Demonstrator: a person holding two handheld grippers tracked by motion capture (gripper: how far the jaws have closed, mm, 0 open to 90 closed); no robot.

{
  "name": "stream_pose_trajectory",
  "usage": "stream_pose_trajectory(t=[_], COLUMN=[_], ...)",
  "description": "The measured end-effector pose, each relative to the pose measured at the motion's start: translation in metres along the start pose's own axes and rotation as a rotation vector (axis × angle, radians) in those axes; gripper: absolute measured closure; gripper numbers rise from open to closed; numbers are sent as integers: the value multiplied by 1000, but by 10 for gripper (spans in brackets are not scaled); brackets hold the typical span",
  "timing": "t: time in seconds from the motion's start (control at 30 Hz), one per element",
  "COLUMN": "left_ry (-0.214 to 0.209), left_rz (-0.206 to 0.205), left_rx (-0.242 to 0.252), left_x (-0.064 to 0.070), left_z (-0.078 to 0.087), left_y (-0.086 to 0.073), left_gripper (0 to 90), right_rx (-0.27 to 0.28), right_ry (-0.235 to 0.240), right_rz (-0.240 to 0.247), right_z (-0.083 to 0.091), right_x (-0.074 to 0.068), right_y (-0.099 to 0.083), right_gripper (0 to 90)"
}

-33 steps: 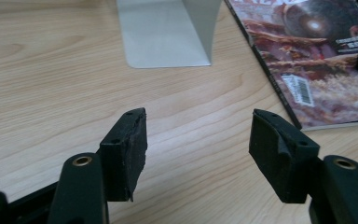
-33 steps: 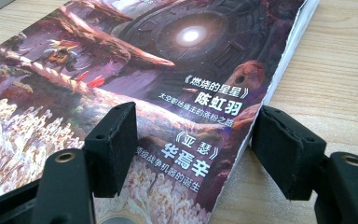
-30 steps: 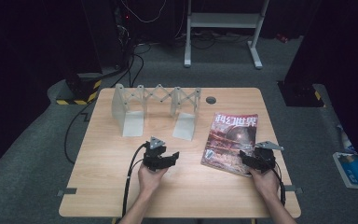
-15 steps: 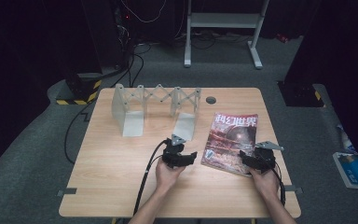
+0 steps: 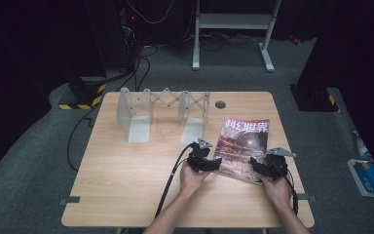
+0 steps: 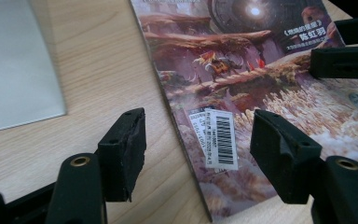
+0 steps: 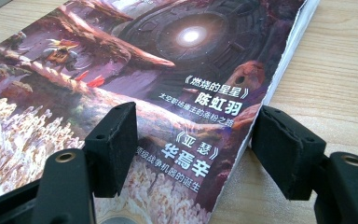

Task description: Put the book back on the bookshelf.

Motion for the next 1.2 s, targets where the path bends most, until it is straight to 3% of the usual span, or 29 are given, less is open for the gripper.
stream_pose_trajectory(t=[0.07,0.4,0.63,1.2], left_ry=[7,18,20,-14], left_rz=[-19,-34,-27,-55], left_rx=[-35,-54,-61,-87], left_x=[3,6,4,14], left_z=[-9,-19,-21,-15], left_y=[-2,1,-1,-7], left_gripper=[359,372,379,407], right_rx=[1,-3,-4,-26], right_ry=[-1,-1,-1,30], right_rz=[-1,11,9,0], right_z=[0,1,1,9], right_x=[0,0,0,-4], right_y=[0,0,0,-6], right_gripper=[319,327,327,333])
Point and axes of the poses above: each handheld gripper's, and its own axes: z roughly backward along the jaws, y roughly out of its top, x roughly to its right, the point moved 8 cm from there along -z, roughly forward along the jaws, and after that the axes turned 5 degrees about x, right-handed, at the moved point
